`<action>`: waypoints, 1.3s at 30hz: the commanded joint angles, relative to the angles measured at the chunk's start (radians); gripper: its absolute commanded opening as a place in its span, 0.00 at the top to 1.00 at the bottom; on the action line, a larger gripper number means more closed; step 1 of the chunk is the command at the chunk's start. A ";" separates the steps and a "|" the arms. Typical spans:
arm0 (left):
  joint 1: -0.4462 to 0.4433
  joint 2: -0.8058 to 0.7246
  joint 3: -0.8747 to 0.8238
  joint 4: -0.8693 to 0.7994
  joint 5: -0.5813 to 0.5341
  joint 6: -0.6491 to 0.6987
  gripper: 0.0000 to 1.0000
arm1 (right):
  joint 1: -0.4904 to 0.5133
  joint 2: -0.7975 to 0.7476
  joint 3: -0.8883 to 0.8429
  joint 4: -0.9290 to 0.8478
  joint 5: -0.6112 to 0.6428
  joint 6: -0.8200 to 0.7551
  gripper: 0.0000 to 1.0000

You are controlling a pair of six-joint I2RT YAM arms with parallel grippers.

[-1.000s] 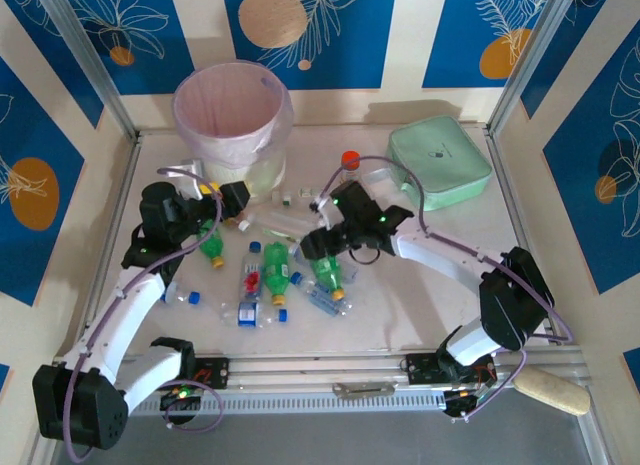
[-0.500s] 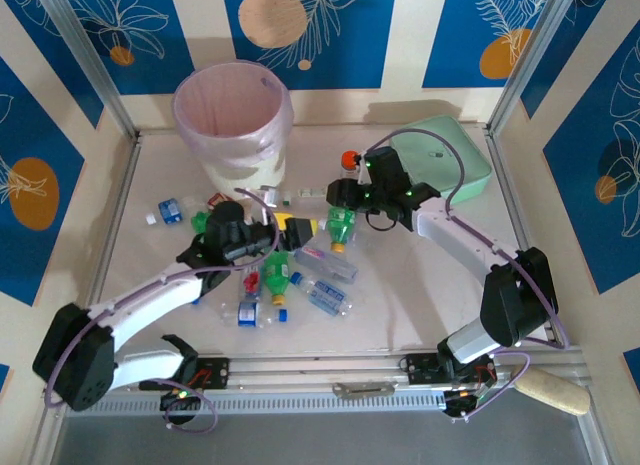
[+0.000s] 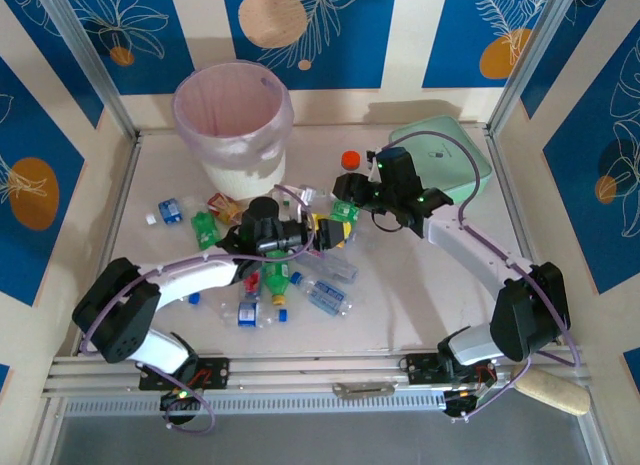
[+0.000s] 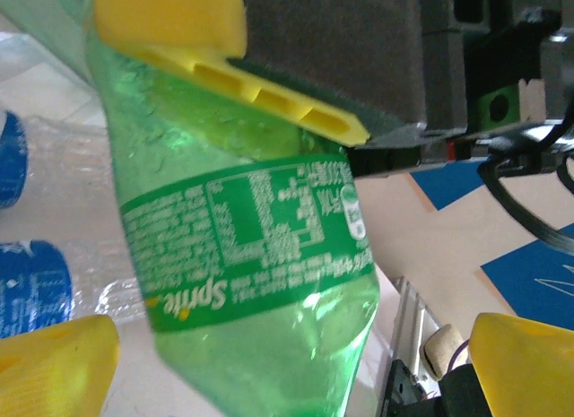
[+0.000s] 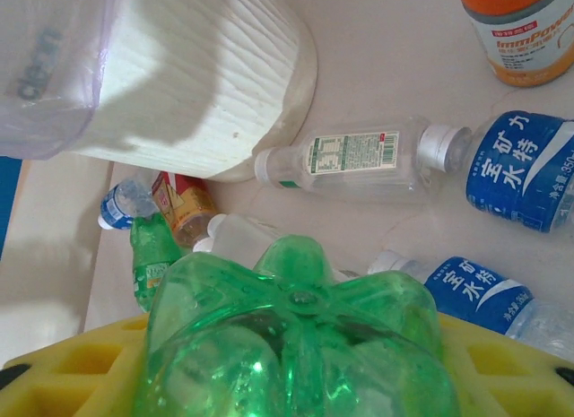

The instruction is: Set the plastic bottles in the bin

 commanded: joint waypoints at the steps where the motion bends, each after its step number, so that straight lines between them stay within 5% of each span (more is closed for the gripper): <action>1: -0.011 0.030 0.028 0.073 0.032 -0.013 0.00 | 0.012 -0.033 -0.025 0.023 -0.019 0.028 0.60; 11: -0.011 0.108 0.066 0.121 0.052 -0.024 0.17 | 0.028 -0.042 -0.037 0.023 -0.029 0.034 0.60; 19: -0.010 0.111 0.045 0.134 0.049 -0.035 0.49 | 0.033 -0.042 -0.037 0.024 -0.025 0.036 0.56; 26: 0.009 0.057 -0.021 0.100 -0.045 -0.047 0.48 | 0.005 -0.062 0.001 -0.004 -0.045 0.020 0.27; 32: 0.063 -0.040 -0.062 -0.024 -0.099 0.004 0.49 | -0.060 -0.143 -0.002 -0.048 -0.020 -0.014 0.23; 39: 0.140 -0.199 0.075 -0.380 -0.196 0.244 0.50 | -0.138 -0.229 -0.070 -0.074 0.000 -0.015 0.23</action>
